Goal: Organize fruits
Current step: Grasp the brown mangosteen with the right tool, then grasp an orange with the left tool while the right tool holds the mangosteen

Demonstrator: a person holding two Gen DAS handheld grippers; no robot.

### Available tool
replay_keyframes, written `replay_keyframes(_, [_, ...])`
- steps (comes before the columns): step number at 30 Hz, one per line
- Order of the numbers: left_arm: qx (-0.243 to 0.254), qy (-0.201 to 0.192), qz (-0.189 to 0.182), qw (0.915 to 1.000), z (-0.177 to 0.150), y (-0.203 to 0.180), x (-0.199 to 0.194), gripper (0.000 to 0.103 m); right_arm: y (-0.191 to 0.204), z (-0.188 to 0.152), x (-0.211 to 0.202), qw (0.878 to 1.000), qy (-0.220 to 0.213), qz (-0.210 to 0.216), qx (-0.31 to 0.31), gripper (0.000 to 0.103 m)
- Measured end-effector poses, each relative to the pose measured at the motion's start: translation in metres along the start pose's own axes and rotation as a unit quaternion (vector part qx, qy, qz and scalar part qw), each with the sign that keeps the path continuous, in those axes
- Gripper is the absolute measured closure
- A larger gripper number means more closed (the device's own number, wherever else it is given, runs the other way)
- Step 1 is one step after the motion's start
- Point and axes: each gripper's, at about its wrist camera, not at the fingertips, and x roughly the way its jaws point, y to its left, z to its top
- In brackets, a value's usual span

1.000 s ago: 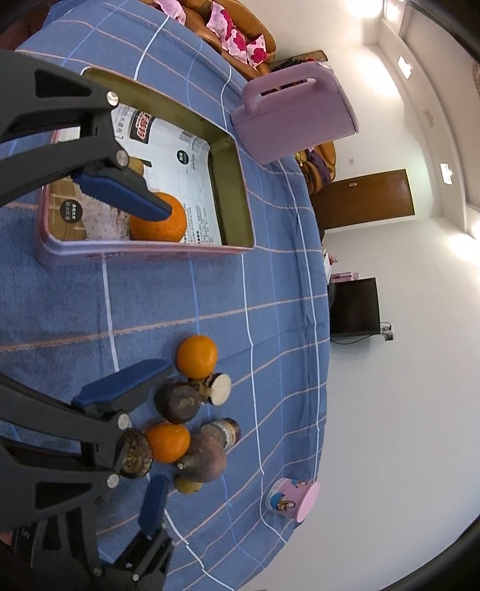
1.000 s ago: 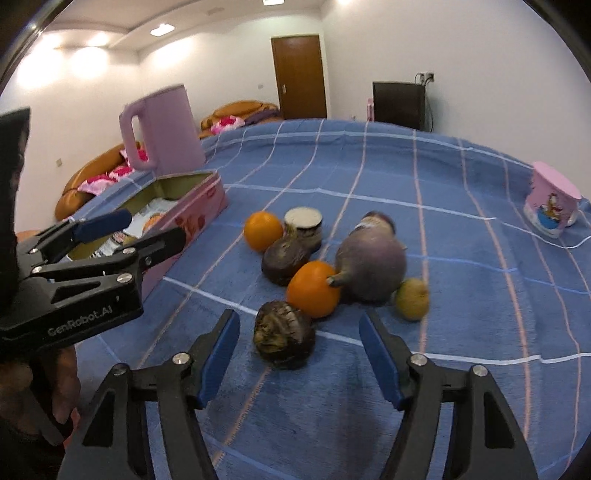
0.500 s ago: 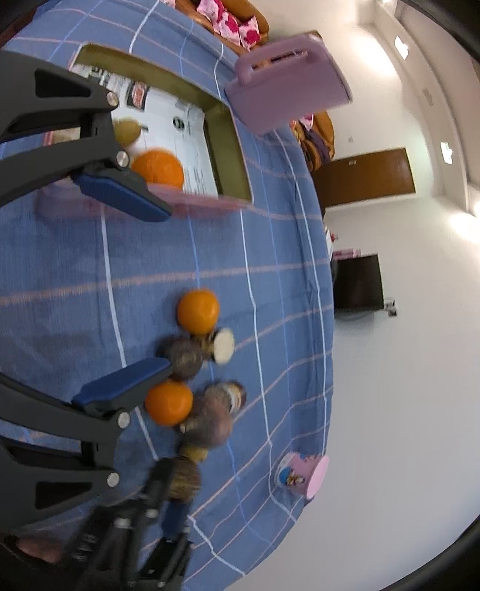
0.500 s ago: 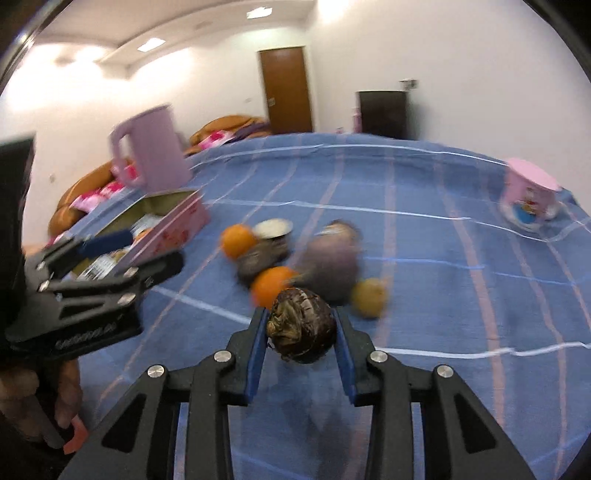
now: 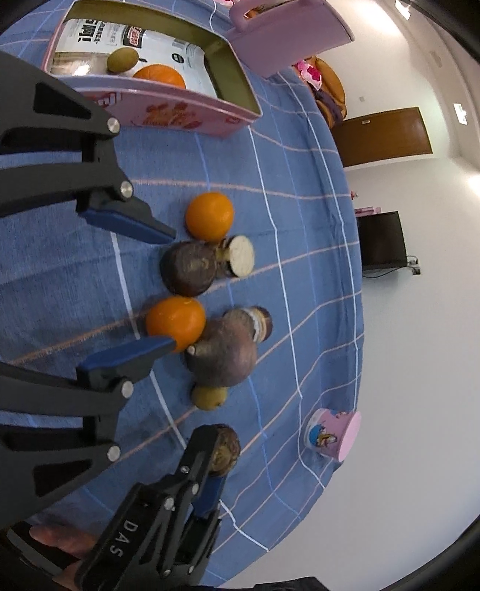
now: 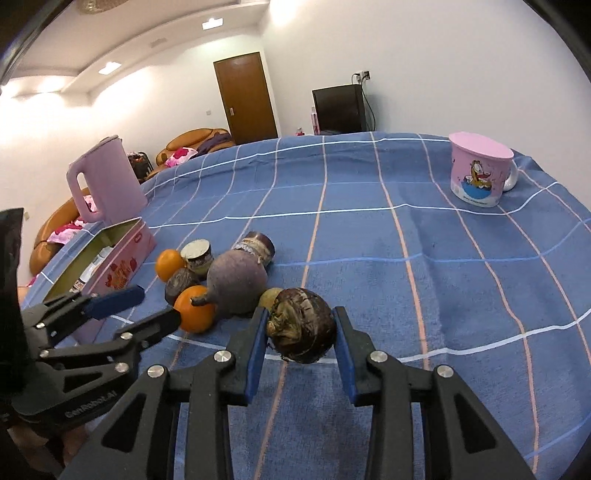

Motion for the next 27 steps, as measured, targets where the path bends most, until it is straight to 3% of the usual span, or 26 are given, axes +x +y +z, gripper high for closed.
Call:
replay_keyframes(14, [0.022, 0.026, -0.022, 0.9992, 0.009, -0.019, 0.019, 0.053, -0.009, 0.000, -0.002, 0.999, -0.009, 0.016, 0.027, 0.067])
replay_keyframes(17, [0.017, 0.034, -0.025, 0.9990, 0.009, -0.019, 0.023, 0.063, -0.008, 0.000, -0.001, 0.999, -0.008, 0.018, 0.027, 0.066])
replay_keyframes(19, [0.009, 0.034, -0.026, 0.9990, 0.010, -0.016, 0.023, 0.069, -0.008, 0.000, -0.002, 0.999, -0.009, 0.019, 0.026, 0.066])
replay_keyframes(27, [-0.012, 0.002, -0.029, 0.9995, 0.008, -0.008, 0.011, 0.070, -0.006, -0.002, -0.010, 0.999, -0.032, 0.025, 0.019, 0.066])
